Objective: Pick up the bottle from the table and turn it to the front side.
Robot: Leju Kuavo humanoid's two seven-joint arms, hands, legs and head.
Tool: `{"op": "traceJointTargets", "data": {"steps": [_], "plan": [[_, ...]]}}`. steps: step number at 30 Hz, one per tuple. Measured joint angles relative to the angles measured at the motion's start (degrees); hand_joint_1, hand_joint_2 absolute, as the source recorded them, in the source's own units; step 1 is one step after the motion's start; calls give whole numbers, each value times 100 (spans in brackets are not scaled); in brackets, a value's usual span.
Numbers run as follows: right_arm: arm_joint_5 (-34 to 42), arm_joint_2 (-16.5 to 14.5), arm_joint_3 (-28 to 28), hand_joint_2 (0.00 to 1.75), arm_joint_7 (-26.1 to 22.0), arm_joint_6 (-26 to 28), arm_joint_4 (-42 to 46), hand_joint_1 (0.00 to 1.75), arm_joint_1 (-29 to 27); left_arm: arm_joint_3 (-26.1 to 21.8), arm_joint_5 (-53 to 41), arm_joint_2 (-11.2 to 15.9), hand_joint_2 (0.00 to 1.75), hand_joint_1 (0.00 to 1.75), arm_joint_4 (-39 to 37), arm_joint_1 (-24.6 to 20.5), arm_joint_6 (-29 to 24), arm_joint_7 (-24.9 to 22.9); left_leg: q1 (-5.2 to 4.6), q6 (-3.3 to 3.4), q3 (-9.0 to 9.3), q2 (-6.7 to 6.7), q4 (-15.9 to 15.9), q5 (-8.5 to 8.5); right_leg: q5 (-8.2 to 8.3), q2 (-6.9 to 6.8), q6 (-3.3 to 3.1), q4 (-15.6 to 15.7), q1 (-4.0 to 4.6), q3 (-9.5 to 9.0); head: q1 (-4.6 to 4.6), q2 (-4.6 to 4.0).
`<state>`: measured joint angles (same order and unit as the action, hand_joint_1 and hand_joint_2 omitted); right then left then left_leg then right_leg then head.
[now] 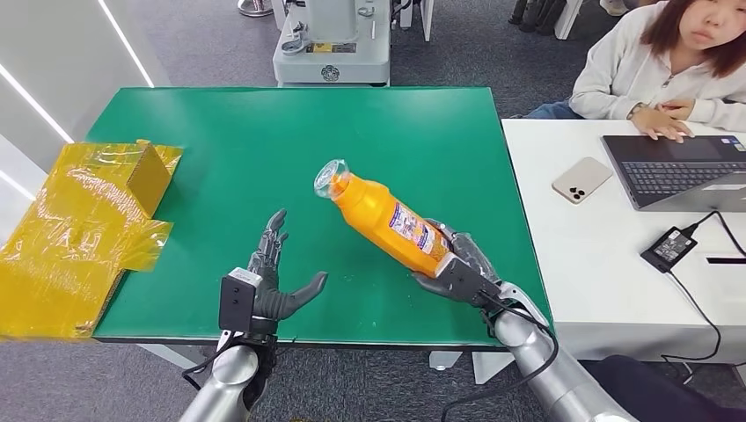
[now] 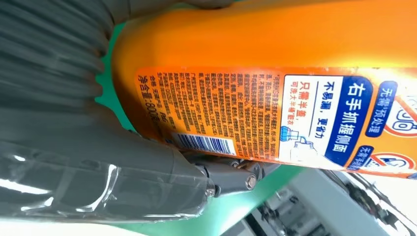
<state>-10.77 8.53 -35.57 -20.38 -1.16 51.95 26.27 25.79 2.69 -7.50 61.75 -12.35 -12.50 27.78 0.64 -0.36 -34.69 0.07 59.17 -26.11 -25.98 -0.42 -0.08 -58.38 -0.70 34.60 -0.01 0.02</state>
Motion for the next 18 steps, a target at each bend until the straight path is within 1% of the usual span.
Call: {"op": "traceJointTargets", "data": {"steps": [3,7,10,13,15,18], "plan": [[309,-204,271,175,-125,141,328,175,-347,-9,195,21,175,0,0,-5,336,-170,0,0,-1,-2,0,0,-2,-4,-2,0,0,0,0,0],[383,-447,544,175,-148,215,580,175,-636,-23,688,33,175,0,-17,-179,1119,-380,0,0,-2,-1,0,0,-2,-2,-2,0,0,2,0,0],[284,-684,653,175,-142,280,574,175,-645,-23,1139,-36,175,0,-140,-549,1651,-543,-1,1,-1,0,1,3,1,-1,-2,0,-1,1,-1,0],[180,-882,717,175,-141,367,456,175,-557,-22,1617,-155,175,0,-304,-948,2058,-718,-1,0,-1,-1,2,8,4,-2,-2,-2,-1,1,-1,0],[139,-989,754,175,-139,404,324,175,-485,-22,1780,-247,175,0,-394,-1187,2166,-808,-1,-1,-1,-1,3,10,6,-2,-2,-2,-1,1,0,0],[34,-1149,782,175,-90,473,118,175,-428,-21,1825,-405,175,0,-499,-1545,2164,-923,-1,-1,-2,-1,4,10,6,-2,-2,-2,-1,1,0,0]]}}
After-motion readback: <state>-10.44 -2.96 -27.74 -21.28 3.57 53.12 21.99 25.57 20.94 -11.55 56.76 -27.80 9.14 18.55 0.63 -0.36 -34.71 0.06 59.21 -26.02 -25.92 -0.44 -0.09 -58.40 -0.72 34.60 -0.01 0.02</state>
